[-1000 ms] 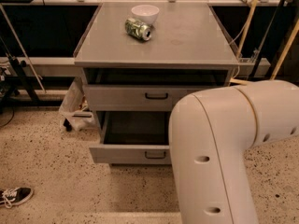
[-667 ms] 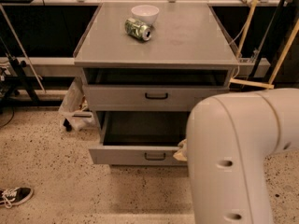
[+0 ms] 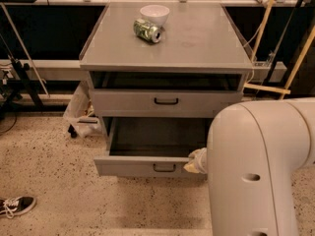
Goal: Open middle drawer
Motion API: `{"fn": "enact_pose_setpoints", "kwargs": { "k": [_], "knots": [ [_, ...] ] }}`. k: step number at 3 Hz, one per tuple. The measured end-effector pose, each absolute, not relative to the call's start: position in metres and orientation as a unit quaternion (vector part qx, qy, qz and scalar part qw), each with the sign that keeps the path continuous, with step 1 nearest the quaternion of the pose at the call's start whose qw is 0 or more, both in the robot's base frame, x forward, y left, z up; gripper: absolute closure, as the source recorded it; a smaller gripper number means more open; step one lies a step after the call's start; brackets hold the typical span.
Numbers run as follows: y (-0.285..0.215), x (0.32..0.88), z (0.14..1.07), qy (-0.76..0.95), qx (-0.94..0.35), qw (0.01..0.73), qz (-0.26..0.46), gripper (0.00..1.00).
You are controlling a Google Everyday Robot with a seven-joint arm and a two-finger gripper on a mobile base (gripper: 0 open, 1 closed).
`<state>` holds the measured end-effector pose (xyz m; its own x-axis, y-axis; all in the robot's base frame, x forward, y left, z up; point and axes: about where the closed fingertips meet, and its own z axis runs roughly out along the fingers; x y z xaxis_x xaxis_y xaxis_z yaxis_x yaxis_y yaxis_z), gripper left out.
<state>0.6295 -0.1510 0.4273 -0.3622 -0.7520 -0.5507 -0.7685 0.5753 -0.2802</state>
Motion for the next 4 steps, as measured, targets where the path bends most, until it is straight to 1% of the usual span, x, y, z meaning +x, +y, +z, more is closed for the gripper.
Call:
{"fn": "enact_pose_setpoints", "kwargs": {
  "k": [1, 2, 4],
  "knots": [
    [-0.153, 0.611, 0.426, 0.820, -0.458, 0.342, 0.027, 1.00],
    [-0.154, 0.610, 0.429, 0.820, -0.458, 0.342, 0.027, 1.00],
    [-0.161, 0.579, 0.429, 0.822, -0.441, 0.357, 0.039, 1.00]
  ]
}}
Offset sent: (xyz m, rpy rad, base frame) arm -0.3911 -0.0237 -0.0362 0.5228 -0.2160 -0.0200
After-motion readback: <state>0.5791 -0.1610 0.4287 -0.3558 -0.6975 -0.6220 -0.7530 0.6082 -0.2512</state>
